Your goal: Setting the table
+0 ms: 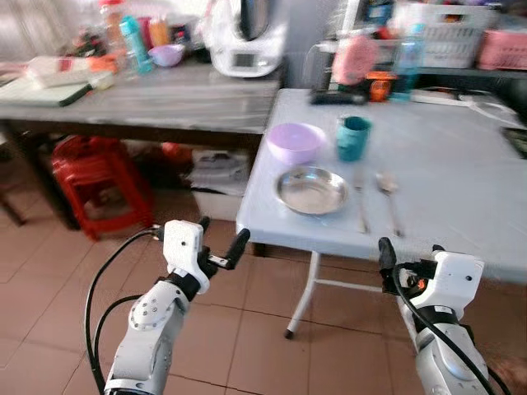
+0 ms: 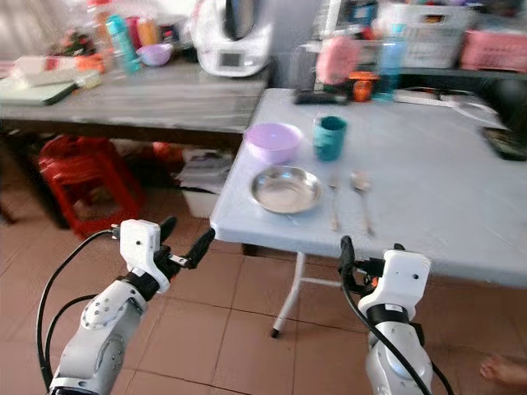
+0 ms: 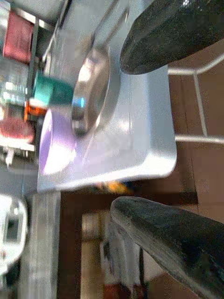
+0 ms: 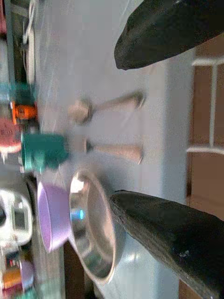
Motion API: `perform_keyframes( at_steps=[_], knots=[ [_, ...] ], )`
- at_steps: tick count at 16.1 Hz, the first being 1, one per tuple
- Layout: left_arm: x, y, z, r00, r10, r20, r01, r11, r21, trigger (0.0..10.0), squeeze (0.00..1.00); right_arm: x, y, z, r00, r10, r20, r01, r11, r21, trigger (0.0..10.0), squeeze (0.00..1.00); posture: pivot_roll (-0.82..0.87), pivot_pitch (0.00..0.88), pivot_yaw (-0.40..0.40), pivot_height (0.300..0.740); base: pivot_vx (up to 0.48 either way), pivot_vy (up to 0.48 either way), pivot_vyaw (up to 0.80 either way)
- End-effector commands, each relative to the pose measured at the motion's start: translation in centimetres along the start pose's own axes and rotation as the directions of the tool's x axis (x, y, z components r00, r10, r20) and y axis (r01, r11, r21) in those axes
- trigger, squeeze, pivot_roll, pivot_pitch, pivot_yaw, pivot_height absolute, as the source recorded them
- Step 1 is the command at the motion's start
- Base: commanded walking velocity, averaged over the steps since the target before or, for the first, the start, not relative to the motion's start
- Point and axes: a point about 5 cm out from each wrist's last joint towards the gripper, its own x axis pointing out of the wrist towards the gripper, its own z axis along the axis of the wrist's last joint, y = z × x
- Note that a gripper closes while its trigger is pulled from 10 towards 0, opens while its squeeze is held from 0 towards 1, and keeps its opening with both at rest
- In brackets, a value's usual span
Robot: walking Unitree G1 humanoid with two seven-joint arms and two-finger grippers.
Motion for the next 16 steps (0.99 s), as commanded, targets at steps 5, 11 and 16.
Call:
perform_keyframes(
  at_steps=[5,11,16],
  knots=[
    [-0.24,0.22,0.11,1.000,0.015,0.002,-0.015,1.000,-0.003,10.0,0.00,0.32,0.58,0.22,0.999,0.032,0.008,-0.032,0.999,-0.015,10.0,0.00,0.00,0.000,0.031,0.740,0.333,0.000,0.00],
    [-0.20,0.26,-0.03,1.000,0.018,-0.009,-0.018,1.000,0.007,10.0,0.00,0.27,0.49,0.20,1.000,0.029,0.005,-0.029,0.999,-0.021,10.0,0.00,-0.01,0.000,0.033,0.740,0.310,0.000,0.00],
    [-0.33,0.25,-0.18,1.000,0.019,-0.017,-0.019,1.000,0.009,10.0,0.00,0.21,0.51,0.12,0.999,0.034,0.001,-0.034,0.999,-0.021,10.0,0.00,-0.01,0.000,0.029,0.740,0.302,0.000,0.00]
  ],
)
